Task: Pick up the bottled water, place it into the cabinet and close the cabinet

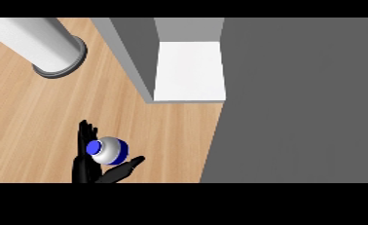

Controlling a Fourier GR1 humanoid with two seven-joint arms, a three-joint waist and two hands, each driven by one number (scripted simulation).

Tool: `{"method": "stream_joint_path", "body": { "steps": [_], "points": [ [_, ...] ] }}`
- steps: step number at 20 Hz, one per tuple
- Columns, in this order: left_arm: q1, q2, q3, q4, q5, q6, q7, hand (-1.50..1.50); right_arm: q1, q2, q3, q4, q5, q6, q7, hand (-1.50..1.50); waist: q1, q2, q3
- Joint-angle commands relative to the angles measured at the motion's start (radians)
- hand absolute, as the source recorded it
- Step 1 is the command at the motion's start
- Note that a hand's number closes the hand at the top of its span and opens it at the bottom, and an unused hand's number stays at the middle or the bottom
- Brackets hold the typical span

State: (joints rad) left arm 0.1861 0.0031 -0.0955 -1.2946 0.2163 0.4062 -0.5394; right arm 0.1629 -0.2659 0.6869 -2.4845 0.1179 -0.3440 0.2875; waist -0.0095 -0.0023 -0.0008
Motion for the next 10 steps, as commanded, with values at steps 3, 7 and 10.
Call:
{"method": "stream_joint_path", "body": {
  "steps": [3,7,10],
  "points": [
    [-0.019,-0.003,0.027,0.102,0.049,-0.019,-0.087,-1.50,0.081,-0.061,0.018,-0.105,0.046,0.013,-0.026,-1.50,0.003,0.000,0.001],
    [-0.004,-0.003,-0.038,0.165,0.095,0.020,-0.175,-1.50,0.018,-0.022,0.086,-0.105,0.148,-0.034,0.053,-1.50,0.004,-0.001,0.000],
    [-0.040,-0.003,0.019,0.269,0.130,-0.072,-0.251,-1.50,0.017,-0.050,0.057,-0.104,0.093,-0.024,0.031,-1.50,0.003,0.001,0.000]
  ]
}}
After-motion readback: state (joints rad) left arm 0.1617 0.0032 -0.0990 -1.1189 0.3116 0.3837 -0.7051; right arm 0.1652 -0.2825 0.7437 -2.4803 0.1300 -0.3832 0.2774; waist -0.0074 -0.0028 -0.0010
